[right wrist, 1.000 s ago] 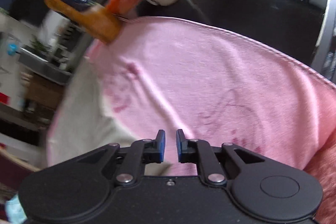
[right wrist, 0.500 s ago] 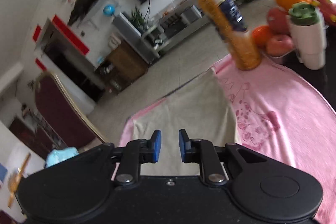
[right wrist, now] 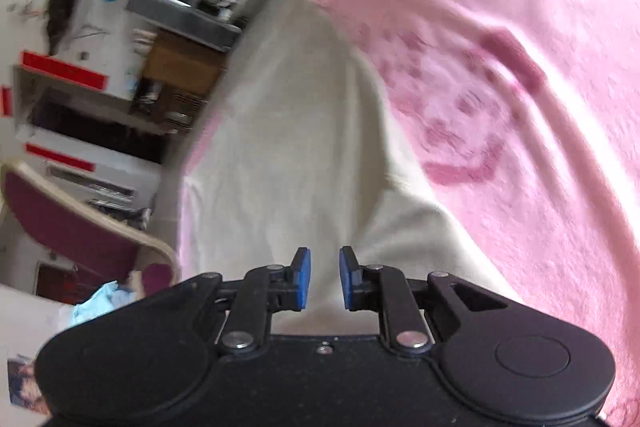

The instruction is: Fold clothes

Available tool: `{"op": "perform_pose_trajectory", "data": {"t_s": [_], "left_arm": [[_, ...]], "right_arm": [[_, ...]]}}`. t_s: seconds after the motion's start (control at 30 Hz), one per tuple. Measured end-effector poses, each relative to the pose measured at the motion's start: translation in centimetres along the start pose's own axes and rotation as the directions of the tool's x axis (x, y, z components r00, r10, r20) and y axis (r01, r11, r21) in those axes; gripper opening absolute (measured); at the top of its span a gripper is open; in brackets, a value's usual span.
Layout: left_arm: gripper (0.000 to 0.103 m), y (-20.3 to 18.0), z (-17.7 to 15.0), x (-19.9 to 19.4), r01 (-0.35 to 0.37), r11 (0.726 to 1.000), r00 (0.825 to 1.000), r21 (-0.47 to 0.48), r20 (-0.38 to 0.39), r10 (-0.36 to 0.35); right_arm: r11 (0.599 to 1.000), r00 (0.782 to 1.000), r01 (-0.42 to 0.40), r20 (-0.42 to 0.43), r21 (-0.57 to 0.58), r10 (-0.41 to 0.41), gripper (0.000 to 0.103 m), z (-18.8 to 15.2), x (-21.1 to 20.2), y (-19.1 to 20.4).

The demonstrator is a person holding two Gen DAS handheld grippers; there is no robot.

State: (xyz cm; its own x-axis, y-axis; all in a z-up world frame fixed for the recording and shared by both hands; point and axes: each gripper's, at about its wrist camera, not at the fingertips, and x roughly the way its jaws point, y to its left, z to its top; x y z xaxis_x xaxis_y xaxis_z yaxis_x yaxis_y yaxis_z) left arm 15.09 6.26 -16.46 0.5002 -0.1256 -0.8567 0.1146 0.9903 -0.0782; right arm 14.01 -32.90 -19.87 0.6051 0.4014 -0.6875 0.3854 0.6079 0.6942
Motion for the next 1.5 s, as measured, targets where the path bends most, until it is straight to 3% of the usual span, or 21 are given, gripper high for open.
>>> {"op": "perform_pose_trajectory", "data": {"t_s": [0.03,0.07,0.13,0.17,0.23,0.33,0.57,0.73,0.77,0.93,1.0,1.07,1.13,1.23,1.37,1.43,1.5], "left_arm": [[0.022,0.1,0.1,-0.1,0.0,1.0,1.0,-0.002,0.002,0.0],[0.022,0.1,0.1,-0.4,-0.006,1.0,1.0,-0.002,0.014,0.006],[0.022,0.1,0.1,-1.0,-0.019,1.0,0.999,-0.003,0.039,0.019],[0.022,0.1,0.1,-1.4,-0.025,1.0,0.998,-0.004,0.051,0.025],[0.021,0.2,0.1,-2.0,-0.037,0.999,0.996,-0.005,0.076,0.038],[0.021,0.2,0.1,-3.0,-0.056,0.998,0.992,-0.007,0.113,0.056],[0.022,0.9,2.8,-7.5,-0.066,0.998,0.968,-0.003,0.244,0.064],[0.038,1.6,7.9,-7.4,-0.07,0.997,0.966,0.016,0.251,0.064],[0.045,1.9,9.0,-6.9,-0.079,0.997,0.966,0.013,0.248,0.073],[0.044,4.2,14.4,-1.8,-0.082,0.995,0.976,-0.061,0.196,0.092],[0.041,4.9,16.4,0.6,-0.091,0.992,0.976,-0.092,0.188,0.107],[0.041,5.5,18.5,3.3,-0.094,0.988,0.976,-0.124,0.183,0.116],[0.041,5.9,20.7,6.1,-0.099,0.983,0.975,-0.156,0.181,0.127],[0.043,6.1,23.5,9.7,-0.087,0.98,0.978,-0.178,0.175,0.118],[0.044,5.8,26.5,13.8,-0.068,0.986,0.981,-0.149,0.168,0.093],[0.043,5.8,27.0,14.9,-0.065,0.988,0.982,-0.139,0.168,0.089],[0.036,5.8,27.5,16.0,-0.063,0.99,0.982,-0.129,0.168,0.085]], "right_arm": [[0.999,0.999,0.035,0.038,0.012,-0.035,0.002,0.2,-0.2,-0.5],[0.998,0.995,0.066,0.079,0.025,-0.068,0.001,0.4,-0.6,-1.0],[0.993,0.978,0.105,0.176,0.046,-0.111,0.002,0.8,-1.8,-1.7],[0.989,0.962,0.136,0.23,0.054,-0.145,0.009,1.0,-2.5,-1.9],[0.985,0.936,0.168,0.307,0.05,-0.175,0.009,0.9,-3.9,-1.9],[0.997,0.943,0.073,0.323,0.022,-0.076,0.009,0.3,-5.8,-0.9],[0.972,0.945,0.031,0.322,-0.235,0.048,0.011,-0.6,-10.1,6.5],[0.94,0.951,0.015,0.295,-0.34,0.092,0.012,0.9,-10.5,11.5],[0.939,0.956,0.009,0.279,-0.344,0.093,0.012,1.8,-9.8,11.9],[0.937,0.963,0.064,0.268,-0.344,0.032,0.016,5.8,-4.8,12.9],[0.938,0.965,0.079,0.262,-0.339,0.014,0.025,7.4,-2.5,12.9],[0.926,0.959,0.131,0.281,-0.354,-0.029,0.053,9.3,0.5,12.8],[0.914,0.944,0.195,0.322,-0.355,-0.076,0.065,10.4,2.8,12.3],[0.905,0.938,0.225,0.332,-0.361,-0.101,0.063,13.3,6.5,11.5],[0.891,0.928,0.259,0.352,-0.374,-0.123,0.04,16.0,10.0,11.0],[0.883,0.92,0.28,0.368,-0.378,-0.134,0.038,16.7,11.1,10.8],[0.874,0.911,0.296,0.389,-0.386,-0.137,0.038,17.0,11.8,10.7]]}}
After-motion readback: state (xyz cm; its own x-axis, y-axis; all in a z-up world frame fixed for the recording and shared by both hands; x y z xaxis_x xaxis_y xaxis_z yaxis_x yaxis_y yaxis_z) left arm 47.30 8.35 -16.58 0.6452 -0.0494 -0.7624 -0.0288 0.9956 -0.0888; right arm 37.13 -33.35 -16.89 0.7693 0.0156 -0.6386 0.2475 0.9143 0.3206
